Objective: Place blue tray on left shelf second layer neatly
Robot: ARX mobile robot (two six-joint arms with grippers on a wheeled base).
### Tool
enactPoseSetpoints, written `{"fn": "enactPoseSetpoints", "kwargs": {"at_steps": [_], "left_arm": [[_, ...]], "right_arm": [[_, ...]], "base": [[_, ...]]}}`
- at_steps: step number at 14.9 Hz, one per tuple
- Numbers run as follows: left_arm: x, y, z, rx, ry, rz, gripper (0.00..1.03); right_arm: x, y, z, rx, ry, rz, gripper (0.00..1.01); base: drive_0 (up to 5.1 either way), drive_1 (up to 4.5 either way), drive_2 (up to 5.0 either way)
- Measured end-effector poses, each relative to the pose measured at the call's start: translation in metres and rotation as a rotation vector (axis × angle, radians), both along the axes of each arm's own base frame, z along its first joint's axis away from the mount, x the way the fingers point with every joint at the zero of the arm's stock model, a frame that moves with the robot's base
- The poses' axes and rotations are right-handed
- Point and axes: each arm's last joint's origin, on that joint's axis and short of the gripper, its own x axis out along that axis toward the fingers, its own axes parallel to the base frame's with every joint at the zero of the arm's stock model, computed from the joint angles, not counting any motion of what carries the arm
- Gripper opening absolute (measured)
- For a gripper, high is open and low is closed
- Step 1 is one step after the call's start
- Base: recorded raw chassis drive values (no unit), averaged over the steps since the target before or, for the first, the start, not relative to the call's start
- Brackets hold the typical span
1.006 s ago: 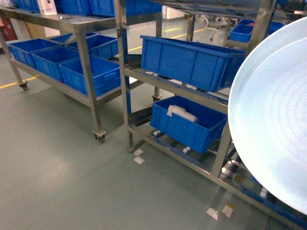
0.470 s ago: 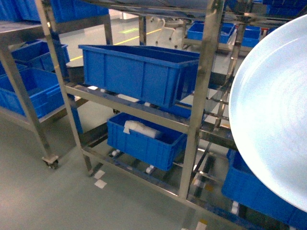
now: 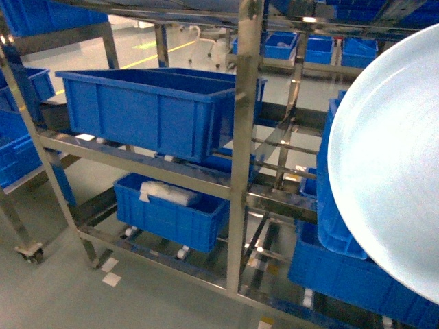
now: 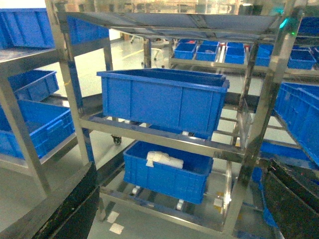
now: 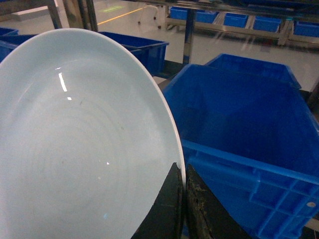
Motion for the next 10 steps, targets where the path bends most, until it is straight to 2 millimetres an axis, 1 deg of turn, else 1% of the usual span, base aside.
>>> {"fn": "enactPoseSetpoints", "kwargs": {"at_steps": [10], "left_arm": [[0.0000, 0.0000, 0.0001, 0.000, -0.001, -0.001, 0.98]], "right_arm": [[-0.0007, -0.0001, 0.0010, 0.001, -0.008, 0.000, 0.02]], "base": [[-1.6, -1.63, -1.6]]}}
